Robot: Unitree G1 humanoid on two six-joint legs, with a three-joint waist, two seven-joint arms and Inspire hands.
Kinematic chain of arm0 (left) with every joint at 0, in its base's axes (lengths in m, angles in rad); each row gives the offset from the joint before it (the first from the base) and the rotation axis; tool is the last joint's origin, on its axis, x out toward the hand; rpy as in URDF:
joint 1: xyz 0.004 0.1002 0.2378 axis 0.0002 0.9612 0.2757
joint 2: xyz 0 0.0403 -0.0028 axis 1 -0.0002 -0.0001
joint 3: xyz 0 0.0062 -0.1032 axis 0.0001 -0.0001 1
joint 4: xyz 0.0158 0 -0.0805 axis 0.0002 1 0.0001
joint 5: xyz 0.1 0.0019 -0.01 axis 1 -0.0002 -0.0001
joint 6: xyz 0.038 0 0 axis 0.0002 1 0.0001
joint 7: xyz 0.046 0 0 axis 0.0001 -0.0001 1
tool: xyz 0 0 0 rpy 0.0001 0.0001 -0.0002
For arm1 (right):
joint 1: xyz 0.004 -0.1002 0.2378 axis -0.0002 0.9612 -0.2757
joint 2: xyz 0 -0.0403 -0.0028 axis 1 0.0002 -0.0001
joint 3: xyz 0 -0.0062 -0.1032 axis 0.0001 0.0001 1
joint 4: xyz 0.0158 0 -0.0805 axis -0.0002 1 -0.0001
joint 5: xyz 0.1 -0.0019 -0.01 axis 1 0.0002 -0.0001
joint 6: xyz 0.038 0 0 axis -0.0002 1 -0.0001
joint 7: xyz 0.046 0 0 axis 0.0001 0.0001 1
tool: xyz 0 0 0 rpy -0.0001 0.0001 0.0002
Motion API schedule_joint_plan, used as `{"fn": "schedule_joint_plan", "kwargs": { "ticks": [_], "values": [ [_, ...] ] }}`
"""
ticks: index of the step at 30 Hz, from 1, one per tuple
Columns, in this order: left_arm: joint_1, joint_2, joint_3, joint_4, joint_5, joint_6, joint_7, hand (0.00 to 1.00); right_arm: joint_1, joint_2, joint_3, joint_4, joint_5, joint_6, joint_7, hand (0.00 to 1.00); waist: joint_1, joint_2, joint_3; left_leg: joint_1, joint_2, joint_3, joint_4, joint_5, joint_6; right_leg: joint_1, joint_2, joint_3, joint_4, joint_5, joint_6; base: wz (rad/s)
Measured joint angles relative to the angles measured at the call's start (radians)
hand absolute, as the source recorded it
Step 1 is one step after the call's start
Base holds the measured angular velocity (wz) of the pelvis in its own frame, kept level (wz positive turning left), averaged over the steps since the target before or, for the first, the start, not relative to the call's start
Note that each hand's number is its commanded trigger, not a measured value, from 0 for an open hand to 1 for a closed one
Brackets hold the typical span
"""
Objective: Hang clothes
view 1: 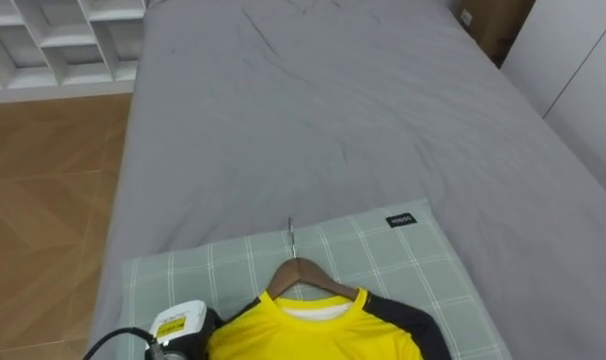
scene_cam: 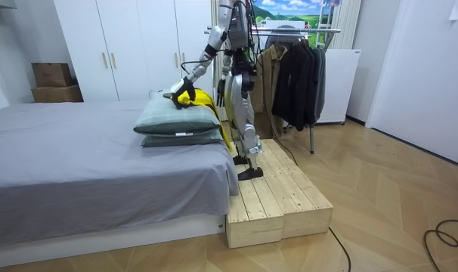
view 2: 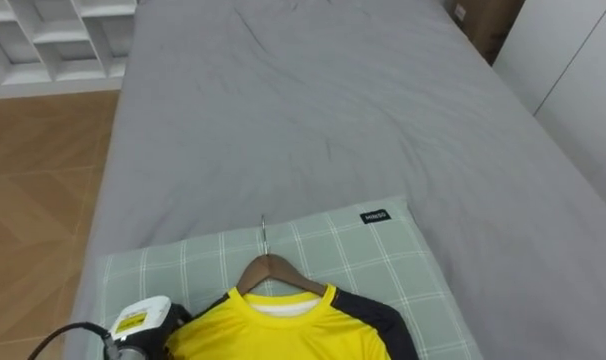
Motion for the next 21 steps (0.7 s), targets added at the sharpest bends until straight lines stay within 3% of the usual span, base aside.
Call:
{"fn": "schedule_joint_plan", "kwargs": {
  "ticks": [21],
  "values": [
    [0.007,-0.014,-0.006,0.047,-0.002,-0.001,-0.023,1.00,-0.005,0.000,0.041,0.000,0.034,0.000,0.019,0.00,0.002,-0.004,-0.0012,0.004,0.000,0.000,0.002,0.000,0.000,0.000,0.000,0.007,0.005,0.000,0.000,0.00]
  ]
}}
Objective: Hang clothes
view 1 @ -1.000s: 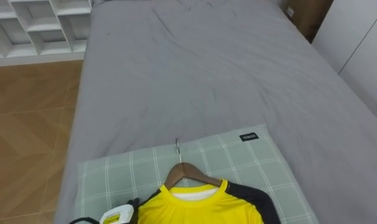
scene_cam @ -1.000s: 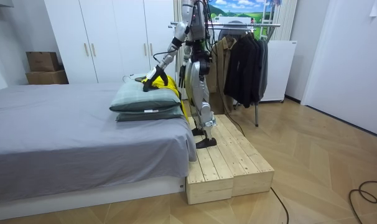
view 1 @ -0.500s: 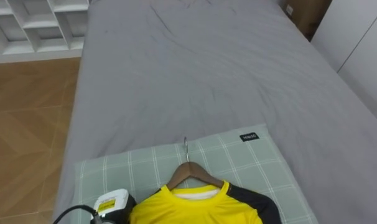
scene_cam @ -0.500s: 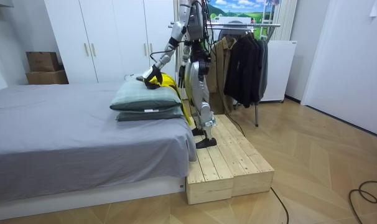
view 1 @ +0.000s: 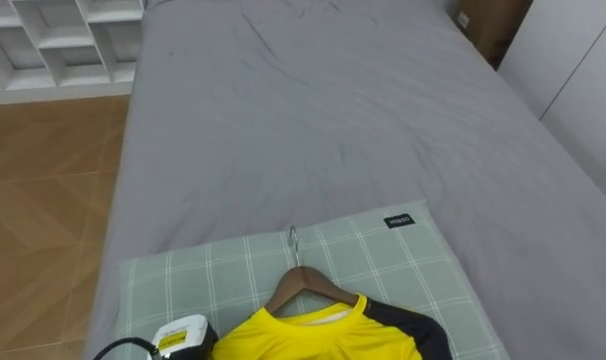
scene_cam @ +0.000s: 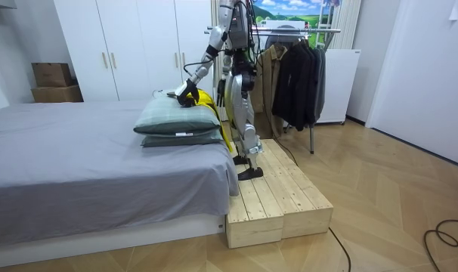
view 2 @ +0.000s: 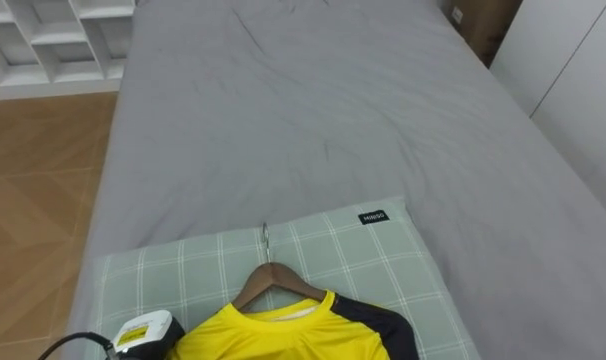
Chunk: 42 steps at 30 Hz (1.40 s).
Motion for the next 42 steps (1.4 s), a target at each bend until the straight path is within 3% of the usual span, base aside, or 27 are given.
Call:
{"fn": "schedule_joint_plan", "kwargs": {
  "ticks": [17,25,30,34,36,40,42],
  "values": [
    [0.000,0.001,0.006,0.007,-0.047,-0.006,0.000,1.00,-0.005,0.000,0.008,0.002,0.002,0.000,0.002,0.00,0.002,0.000,0.0004,0.000,0.000,-0.001,-0.001,0.000,0.000,0.001,0.000,-0.002,-0.002,0.000,0.000,0.00],
    [0.001,-0.006,0.004,0.005,-0.165,-0.007,0.018,1.00,-0.004,0.000,0.008,0.003,0.000,0.001,-0.003,0.00,0.025,0.002,0.0008,0.011,0.003,-0.001,-0.003,0.000,0.000,0.011,0.001,-0.001,-0.001,0.000,0.000,0.00],
    [0.025,-0.011,0.025,0.000,-0.330,-0.023,0.023,1.00,-0.003,0.000,0.000,0.000,0.000,-0.001,-0.005,0.00,0.029,0.005,0.0000,0.032,0.002,-0.001,-0.003,0.000,0.000,0.035,0.000,-0.005,-0.006,0.000,0.000,0.00],
    [0.046,-0.009,0.061,-0.002,-0.393,-0.048,0.032,1.00,0.004,-0.001,-0.027,0.000,-0.001,-0.004,-0.014,0.00,0.029,0.010,-0.0019,0.044,0.002,-0.004,-0.003,0.000,0.000,0.050,0.000,-0.008,-0.006,0.000,0.000,0.03],
    [0.056,-0.008,0.077,-0.003,-0.422,-0.061,0.046,1.00,0.011,-0.001,-0.042,-0.001,0.001,-0.014,-0.021,0.00,0.030,0.015,-0.0077,0.050,0.001,-0.004,-0.002,0.000,0.000,0.056,-0.001,-0.009,-0.006,0.000,0.000,0.00],
    [0.069,-0.006,0.108,-0.011,-0.435,-0.080,0.049,1.00,0.030,-0.001,-0.055,-0.001,0.008,-0.031,-0.021,0.00,0.033,0.019,-0.0102,0.066,0.001,-0.005,0.000,0.000,0.000,0.074,0.000,-0.009,-0.008,0.000,0.000,0.00],
    [0.103,-0.006,0.121,-0.047,-0.443,-0.086,0.049,1.00,0.051,-0.004,-0.064,-0.001,0.008,-0.032,-0.022,0.00,0.042,0.023,-0.0155,0.080,0.001,-0.004,-0.001,0.000,0.000,0.089,0.000,-0.009,-0.015,0.000,-0.001,0.00]
  ]
}}
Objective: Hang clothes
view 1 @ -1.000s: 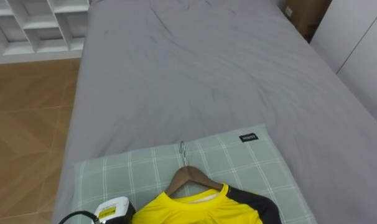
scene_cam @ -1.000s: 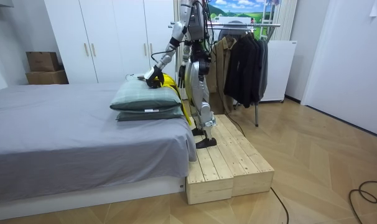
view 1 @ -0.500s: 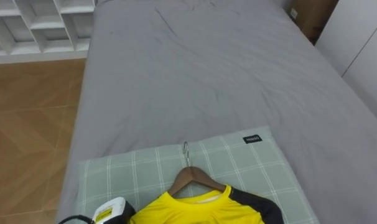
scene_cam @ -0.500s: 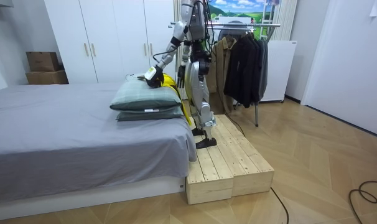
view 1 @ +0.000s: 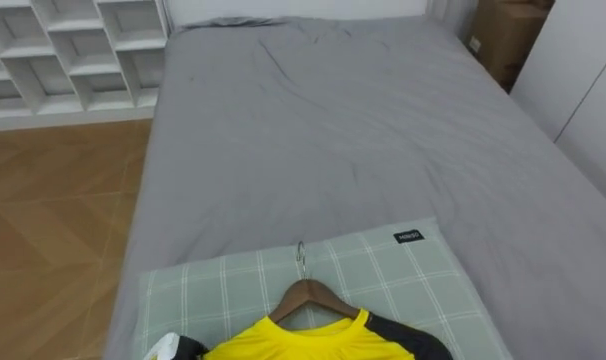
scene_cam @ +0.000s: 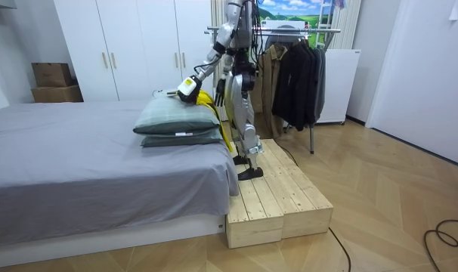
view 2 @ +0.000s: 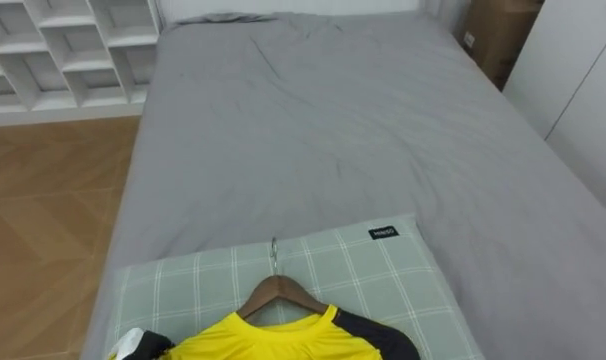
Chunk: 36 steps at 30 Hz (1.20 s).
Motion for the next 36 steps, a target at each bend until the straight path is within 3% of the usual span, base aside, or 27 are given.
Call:
{"fn": "schedule_joint_plan", "kwargs": {
  "ticks": [9,15,23,31,36],
  "values": [
    [0.105,0.003,0.021,-0.113,0.001,-0.012,0.000,1.00,0.040,-0.002,-0.039,0.003,0.000,-0.014,0.005,0.00,0.018,-0.002,-0.0024,0.052,0.002,0.000,-0.007,0.000,0.000,0.052,0.003,0.000,-0.009,0.001,-0.001,0.00],
    [0.134,0.003,0.021,-0.131,-0.001,-0.012,-0.001,1.00,0.068,-0.002,-0.070,0.001,-0.001,-0.014,0.004,0.00,0.039,-0.006,-0.0085,0.086,0.002,0.000,-0.015,0.000,0.000,0.080,0.005,0.008,-0.009,0.001,-0.001,-0.01],
    [0.149,0.008,0.020,-0.130,-0.011,-0.012,0.002,1.00,0.077,-0.002,-0.098,-0.001,-0.024,-0.011,-0.013,0.00,0.038,0.001,-0.0104,0.103,0.004,-0.001,-0.017,-0.002,-0.002,0.095,0.015,0.013,-0.007,0.001,-0.001,0.00],
    [0.169,0.011,0.021,-0.130,-0.010,-0.013,0.038,1.00,0.076,-0.005,-0.188,-0.039,-0.253,-0.023,-0.137,0.00,0.035,0.010,-0.0093,0.121,0.003,0.003,-0.029,-0.002,-0.003,0.105,0.016,0.018,-0.007,0.000,0.000,-0.02],
    [0.176,0.043,0.021,-0.158,-0.009,-0.012,0.041,1.00,0.069,-0.042,-0.238,-0.110,-0.451,-0.028,-0.255,0.00,0.035,-0.018,-0.0031,0.112,0.003,0.008,-0.027,-0.002,-0.003,0.095,0.014,0.017,-0.003,0.000,0.000,0.00]
  ]
}}
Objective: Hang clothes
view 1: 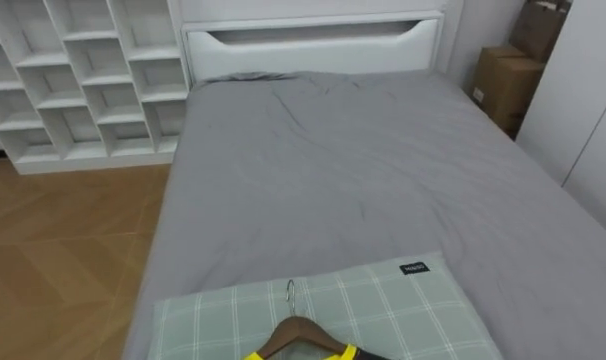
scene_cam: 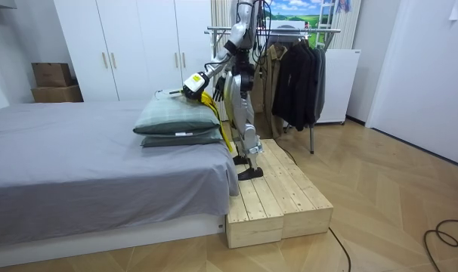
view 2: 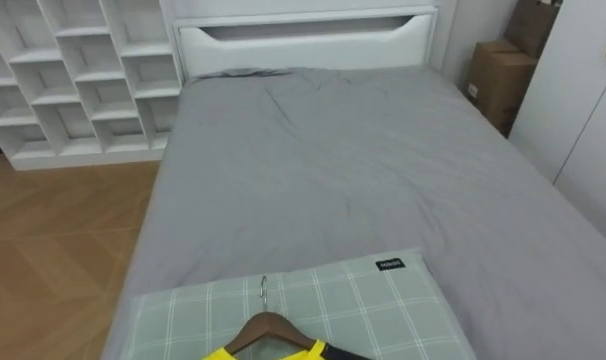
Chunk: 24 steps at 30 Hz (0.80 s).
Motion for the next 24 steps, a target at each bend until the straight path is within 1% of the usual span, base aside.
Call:
{"fn": "schedule_joint_plan", "kwargs": {
  "ticks": [1,2,3,5,7,8,10,12,15,19,22,24],
  "values": [
    [0.000,0.005,-0.001,-0.006,0.000,0.000,0.000,1.00,0.000,-0.005,-0.003,-0.019,-0.017,0.000,-0.012,0.00,0.000,-0.004,-0.0004,-0.002,0.000,0.001,0.000,0.000,0.000,-0.004,0.000,0.000,0.001,0.000,0.000,-0.03],
    [0.004,0.015,-0.001,-0.025,0.001,0.002,0.000,1.00,0.000,-0.013,-0.004,-0.061,-0.042,-0.001,-0.039,0.00,0.001,-0.013,-0.0001,-0.004,0.000,0.001,0.001,0.001,-0.001,-0.005,0.000,-0.003,0.001,0.000,0.000,0.00],
    [0.013,0.020,-0.001,-0.061,0.002,0.003,0.000,1.00,0.000,-0.024,-0.006,-0.100,-0.071,-0.003,-0.064,0.00,0.001,-0.022,-0.0015,-0.004,0.001,0.002,0.001,0.001,-0.001,-0.005,0.000,-0.003,0.001,0.000,0.000,0.00],
    [0.021,0.021,-0.002,-0.101,0.001,0.003,0.001,1.00,0.000,-0.040,-0.008,-0.175,-0.121,-0.004,-0.100,0.00,0.005,-0.029,-0.0045,-0.003,0.000,-0.001,0.001,0.001,-0.001,-0.003,0.000,-0.002,0.001,0.000,0.000,0.00],
    [0.021,0.021,-0.002,-0.111,0.002,0.002,0.013,1.00,-0.001,-0.047,-0.007,-0.256,-0.184,-0.007,-0.133,0.00,0.006,-0.036,-0.0081,0.000,0.000,-0.001,0.001,0.001,-0.001,-0.002,0.000,-0.001,0.001,0.000,0.000,0.00],
    [0.021,0.023,-0.002,-0.110,0.003,0.002,0.021,1.00,-0.003,-0.048,-0.005,-0.303,-0.229,-0.012,-0.149,0.00,0.009,-0.042,-0.0079,0.002,0.001,-0.001,0.001,0.001,-0.001,-0.002,0.001,0.000,0.001,0.000,0.000,0.00],
    [0.021,0.026,-0.002,-0.111,0.002,0.002,0.021,1.00,-0.017,-0.048,-0.004,-0.335,-0.282,-0.020,-0.168,0.00,0.015,-0.052,-0.0038,0.006,0.003,0.000,0.001,0.001,-0.001,0.001,0.002,-0.001,0.001,0.000,-0.001,0.00],
    [0.021,0.027,-0.003,-0.144,0.003,0.007,0.021,1.00,-0.018,-0.050,-0.005,-0.401,-0.328,-0.013,-0.179,0.00,0.026,-0.059,-0.0003,0.000,0.002,-0.001,0.001,0.001,-0.001,-0.004,0.000,-0.002,0.001,0.000,-0.001,0.00],
    [0.021,0.030,-0.002,-0.180,0.003,0.007,0.018,1.00,-0.020,-0.050,0.005,-0.491,-0.350,-0.016,-0.181,0.00,0.035,-0.060,-0.0003,-0.006,0.001,-0.001,0.006,0.001,-0.001,-0.006,-0.001,-0.002,0.002,0.001,-0.001,0.00],
    [0.021,0.034,-0.002,-0.217,0.003,0.011,0.014,1.00,-0.033,-0.050,0.007,-0.523,-0.356,-0.015,-0.182,0.00,0.045,-0.062,0.0006,-0.011,0.001,-0.006,0.006,0.001,-0.001,-0.008,-0.001,-0.003,0.000,0.001,-0.001,0.02],
    [0.021,0.035,-0.001,-0.275,0.003,0.021,0.014,1.00,-0.036,-0.050,0.007,-0.540,-0.357,-0.009,-0.182,0.00,0.056,-0.065,0.0007,-0.024,0.001,-0.008,0.009,0.001,-0.001,-0.019,-0.001,-0.005,0.001,0.001,-0.001,0.02],
    [0.021,0.035,-0.001,-0.345,0.002,0.022,0.016,1.00,-0.038,-0.050,0.010,-0.577,-0.380,-0.005,-0.182,0.00,0.055,-0.067,0.0002,-0.040,0.001,-0.019,0.015,0.001,-0.001,-0.027,-0.004,-0.013,0.001,0.001,-0.001,0.11]
  ]
}}
